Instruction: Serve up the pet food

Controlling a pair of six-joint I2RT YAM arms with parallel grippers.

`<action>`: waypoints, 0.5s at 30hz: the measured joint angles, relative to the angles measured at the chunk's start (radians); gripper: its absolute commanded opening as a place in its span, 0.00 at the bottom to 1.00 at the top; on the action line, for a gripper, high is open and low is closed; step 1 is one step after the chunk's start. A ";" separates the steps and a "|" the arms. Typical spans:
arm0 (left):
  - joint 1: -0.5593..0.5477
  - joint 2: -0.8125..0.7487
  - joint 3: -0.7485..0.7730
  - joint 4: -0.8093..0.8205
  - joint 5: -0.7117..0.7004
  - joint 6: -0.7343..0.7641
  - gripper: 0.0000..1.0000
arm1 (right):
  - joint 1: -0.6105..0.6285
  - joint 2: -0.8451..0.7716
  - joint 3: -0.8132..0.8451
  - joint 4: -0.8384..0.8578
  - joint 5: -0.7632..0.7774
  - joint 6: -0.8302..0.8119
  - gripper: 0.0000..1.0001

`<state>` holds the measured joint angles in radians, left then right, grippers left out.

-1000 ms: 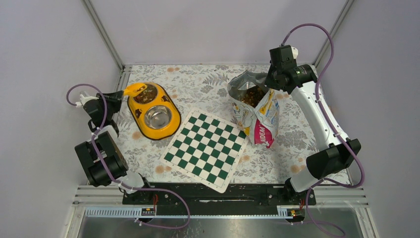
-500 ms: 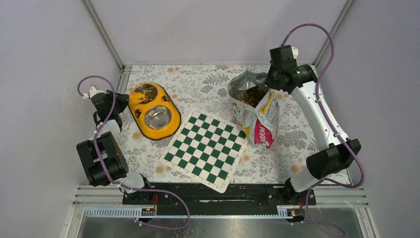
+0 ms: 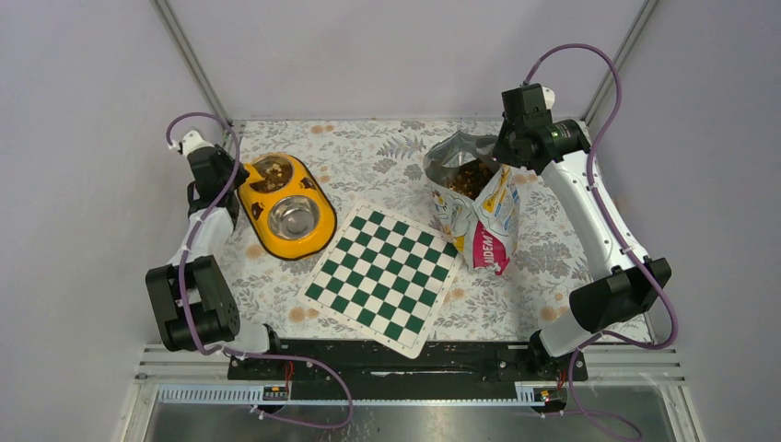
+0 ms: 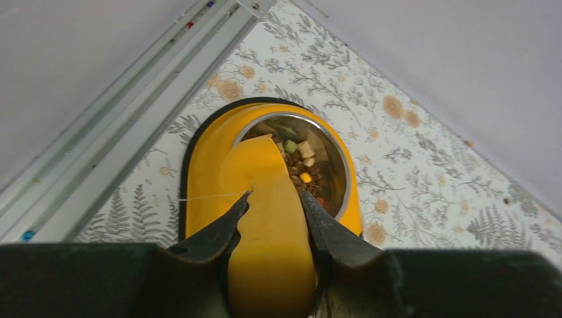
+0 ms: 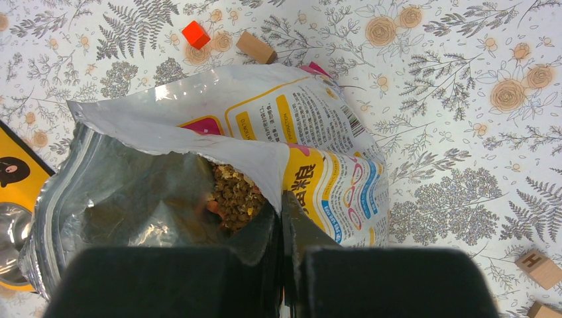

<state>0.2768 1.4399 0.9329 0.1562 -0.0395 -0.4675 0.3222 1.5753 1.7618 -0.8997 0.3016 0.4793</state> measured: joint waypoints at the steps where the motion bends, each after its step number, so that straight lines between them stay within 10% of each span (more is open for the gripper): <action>1: -0.007 0.000 0.010 -0.013 -0.018 0.014 0.00 | 0.000 0.000 0.000 0.000 0.000 0.000 0.00; 8: -0.053 -0.058 0.050 -0.125 -0.087 0.080 0.00 | 0.000 0.000 0.000 0.000 -0.010 -0.003 0.00; 15: -0.068 -0.192 0.080 -0.126 0.213 -0.053 0.00 | -0.004 -0.017 -0.028 0.033 -0.088 -0.012 0.00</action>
<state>0.2092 1.2476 1.0130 0.0307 0.1738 -0.5209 0.3183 1.5585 1.7340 -0.8669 0.2138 0.4675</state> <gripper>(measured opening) 0.276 0.020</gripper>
